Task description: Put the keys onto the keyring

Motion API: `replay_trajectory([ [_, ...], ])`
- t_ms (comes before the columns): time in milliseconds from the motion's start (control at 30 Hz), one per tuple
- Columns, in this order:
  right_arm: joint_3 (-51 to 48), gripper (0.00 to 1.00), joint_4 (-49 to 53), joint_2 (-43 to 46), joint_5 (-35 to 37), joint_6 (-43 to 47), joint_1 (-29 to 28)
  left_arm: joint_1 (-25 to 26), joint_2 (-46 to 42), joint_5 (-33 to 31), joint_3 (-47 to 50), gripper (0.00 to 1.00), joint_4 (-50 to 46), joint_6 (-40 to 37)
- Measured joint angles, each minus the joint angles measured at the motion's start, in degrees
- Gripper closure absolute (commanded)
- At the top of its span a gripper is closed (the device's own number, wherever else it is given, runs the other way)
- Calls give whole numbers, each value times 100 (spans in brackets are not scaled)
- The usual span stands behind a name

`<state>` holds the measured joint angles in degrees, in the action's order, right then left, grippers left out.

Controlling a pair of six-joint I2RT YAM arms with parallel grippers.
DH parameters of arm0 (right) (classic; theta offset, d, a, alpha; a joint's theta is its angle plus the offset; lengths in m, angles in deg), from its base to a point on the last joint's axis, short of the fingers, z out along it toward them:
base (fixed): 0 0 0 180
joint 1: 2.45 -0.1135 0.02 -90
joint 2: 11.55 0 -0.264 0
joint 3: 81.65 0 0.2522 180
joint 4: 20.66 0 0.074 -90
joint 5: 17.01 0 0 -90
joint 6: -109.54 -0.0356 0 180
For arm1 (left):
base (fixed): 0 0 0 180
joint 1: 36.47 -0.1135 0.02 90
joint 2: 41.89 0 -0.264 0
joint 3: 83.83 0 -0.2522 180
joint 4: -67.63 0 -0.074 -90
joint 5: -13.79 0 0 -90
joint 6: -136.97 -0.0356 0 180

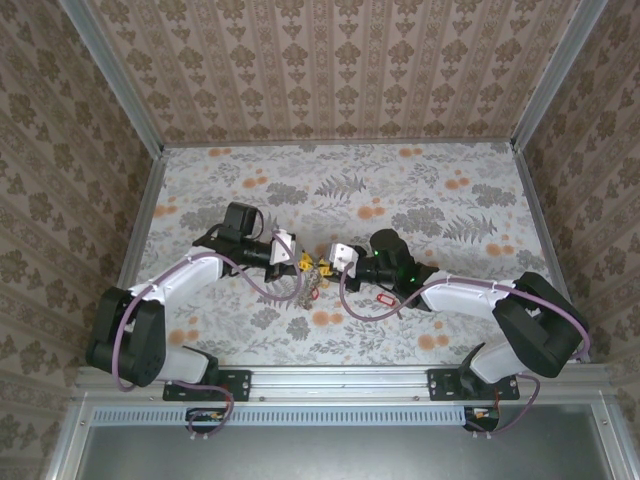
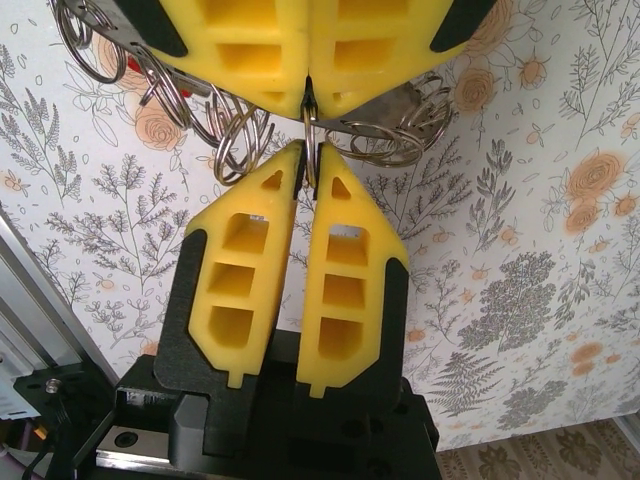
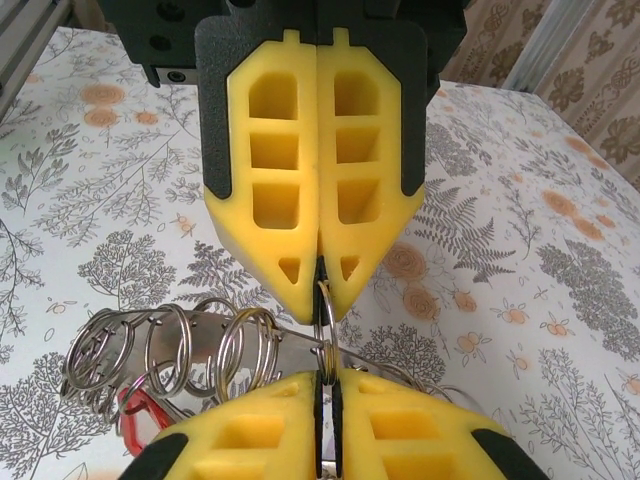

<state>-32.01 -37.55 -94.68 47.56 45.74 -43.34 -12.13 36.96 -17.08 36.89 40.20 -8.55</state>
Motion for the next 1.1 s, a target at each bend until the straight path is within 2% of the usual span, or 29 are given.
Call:
replay_trajectory([
  [233, 0, 82, -39, 0, -26, -46, 11, 0, 0, 0, 0, 100, 0, 0],
  [300, 0, 88, -39, 0, -28, -59, 11, 0, 0, 2, 0, 100, -2, 0],
  [533, 0, 100, -35, -7, -92, -87, 11, -2, 7, -4, 0, 100, -2, 0],
  [667, 0, 98, -33, -11, -114, -83, 13, 0, 22, -22, -2, 100, -24, -2],
  [733, 0, 90, -22, -13, -127, -85, 13, 0, 42, -15, -7, 100, -74, -26],
  [800, 0, 86, -11, -17, -160, -90, 11, 0, 61, 11, -15, 100, -98, -63],
  [1033, 11, 87, 9, -17, -227, -48, 11, 0, 61, 31, -15, 100, -111, -87],
  [1100, 17, 91, 20, -17, -243, -31, 11, 0, 61, 31, -15, 100, -111, -90],
])
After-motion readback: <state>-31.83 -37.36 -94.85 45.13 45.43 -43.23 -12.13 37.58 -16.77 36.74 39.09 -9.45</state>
